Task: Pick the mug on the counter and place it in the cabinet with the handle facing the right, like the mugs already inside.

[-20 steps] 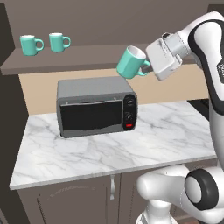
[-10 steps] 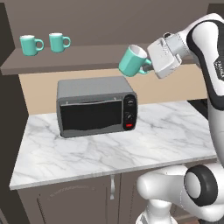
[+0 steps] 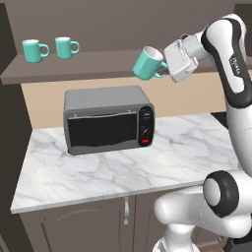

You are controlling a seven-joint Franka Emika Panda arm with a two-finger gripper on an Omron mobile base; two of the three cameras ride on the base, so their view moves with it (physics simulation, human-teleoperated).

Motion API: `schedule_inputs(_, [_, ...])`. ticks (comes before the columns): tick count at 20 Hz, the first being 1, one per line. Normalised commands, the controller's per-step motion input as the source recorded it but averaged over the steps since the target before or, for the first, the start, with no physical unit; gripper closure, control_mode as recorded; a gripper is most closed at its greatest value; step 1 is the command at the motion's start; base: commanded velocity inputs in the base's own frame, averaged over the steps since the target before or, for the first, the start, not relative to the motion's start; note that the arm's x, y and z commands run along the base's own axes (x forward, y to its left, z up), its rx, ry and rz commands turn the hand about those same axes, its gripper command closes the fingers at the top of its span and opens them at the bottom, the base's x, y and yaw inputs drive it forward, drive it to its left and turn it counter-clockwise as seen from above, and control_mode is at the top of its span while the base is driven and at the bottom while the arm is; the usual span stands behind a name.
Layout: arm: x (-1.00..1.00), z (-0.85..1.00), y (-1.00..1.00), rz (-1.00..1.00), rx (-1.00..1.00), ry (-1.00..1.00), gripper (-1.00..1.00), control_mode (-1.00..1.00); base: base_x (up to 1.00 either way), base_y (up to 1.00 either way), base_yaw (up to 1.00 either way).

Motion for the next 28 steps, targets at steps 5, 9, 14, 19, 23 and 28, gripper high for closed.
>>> schedule_inputs(5, [0.41, 0.05, 0.00, -0.01, 0.00, 0.00, 1.00, -1.00, 0.00, 0.00, 0.00])
schedule_inputs(9, [0.47, 0.00, 0.00, 0.00, 0.00, 0.00, 1.00, -1.00, 0.00, 0.00, 0.00])
schedule_inputs(14, [0.55, 0.00, -0.03, 0.00, 0.00, 0.00, 1.00, -1.00, 0.00, 0.00, 0.00])
schedule_inputs(19, [0.51, 0.00, -0.03, 0.00, 0.00, 0.00, 1.00, -1.00, 0.00, 0.00, 0.00])
schedule_inputs(23, [0.36, 0.00, 0.00, 0.01, 0.00, 0.00, 1.00, -1.00, 0.00, 0.00, 0.00])
schedule_inputs(28, [0.18, 0.00, 0.00, 0.08, 0.00, 0.00, 1.00, -1.00, 0.00, 0.00, 0.00])
